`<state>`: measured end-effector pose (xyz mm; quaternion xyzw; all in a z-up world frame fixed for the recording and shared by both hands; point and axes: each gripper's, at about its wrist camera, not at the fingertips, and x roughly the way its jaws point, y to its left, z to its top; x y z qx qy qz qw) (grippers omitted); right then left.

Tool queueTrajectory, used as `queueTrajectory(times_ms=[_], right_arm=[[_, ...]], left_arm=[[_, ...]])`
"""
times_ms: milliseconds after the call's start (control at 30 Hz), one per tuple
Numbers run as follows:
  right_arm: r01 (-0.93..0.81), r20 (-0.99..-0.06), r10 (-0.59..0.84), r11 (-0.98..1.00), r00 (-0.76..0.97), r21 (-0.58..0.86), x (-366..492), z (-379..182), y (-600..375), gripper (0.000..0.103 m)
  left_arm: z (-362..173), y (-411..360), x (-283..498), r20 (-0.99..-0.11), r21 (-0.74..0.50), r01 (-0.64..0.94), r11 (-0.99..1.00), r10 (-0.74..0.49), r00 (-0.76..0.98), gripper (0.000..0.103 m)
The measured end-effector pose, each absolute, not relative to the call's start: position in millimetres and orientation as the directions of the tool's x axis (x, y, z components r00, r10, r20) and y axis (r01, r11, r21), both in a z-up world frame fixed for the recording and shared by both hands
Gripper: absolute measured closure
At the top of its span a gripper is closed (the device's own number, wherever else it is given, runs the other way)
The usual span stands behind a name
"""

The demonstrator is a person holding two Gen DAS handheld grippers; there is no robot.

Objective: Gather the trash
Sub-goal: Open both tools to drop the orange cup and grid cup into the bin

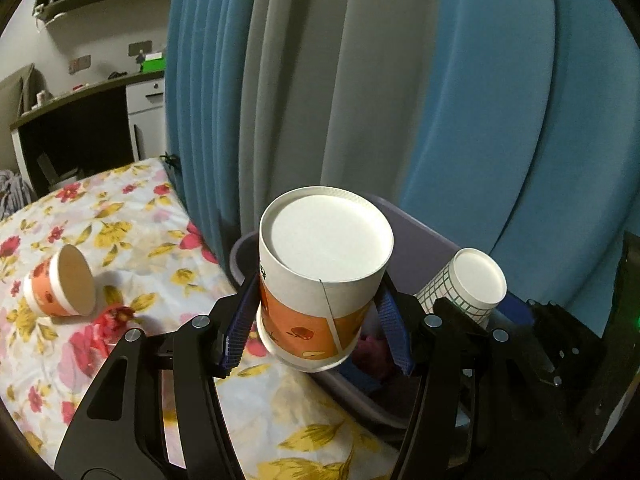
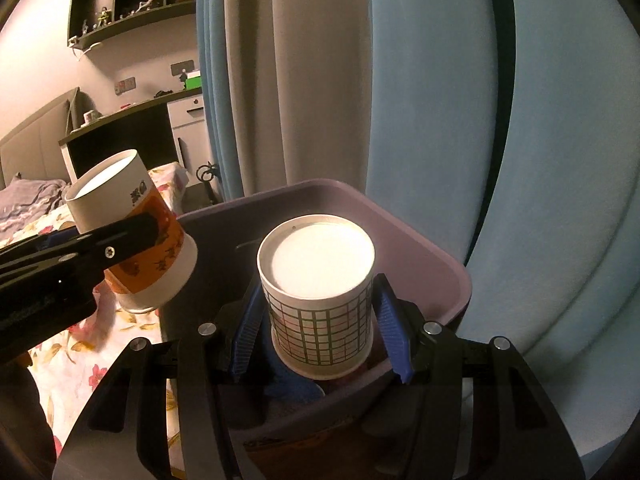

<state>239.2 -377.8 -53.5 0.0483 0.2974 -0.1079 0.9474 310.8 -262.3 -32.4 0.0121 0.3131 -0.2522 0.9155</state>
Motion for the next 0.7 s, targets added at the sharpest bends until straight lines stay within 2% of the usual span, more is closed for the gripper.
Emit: queueTrajectory(times_ms=[700], right_arm=[[0.241,-0.613,-0.161,0.969,0.774,0.050,236,-63,-384,0.048]], left_arm=[[-52,-281,333,-0.600,-0.203,0.494,0.845,-0.506,0.619,0.046]])
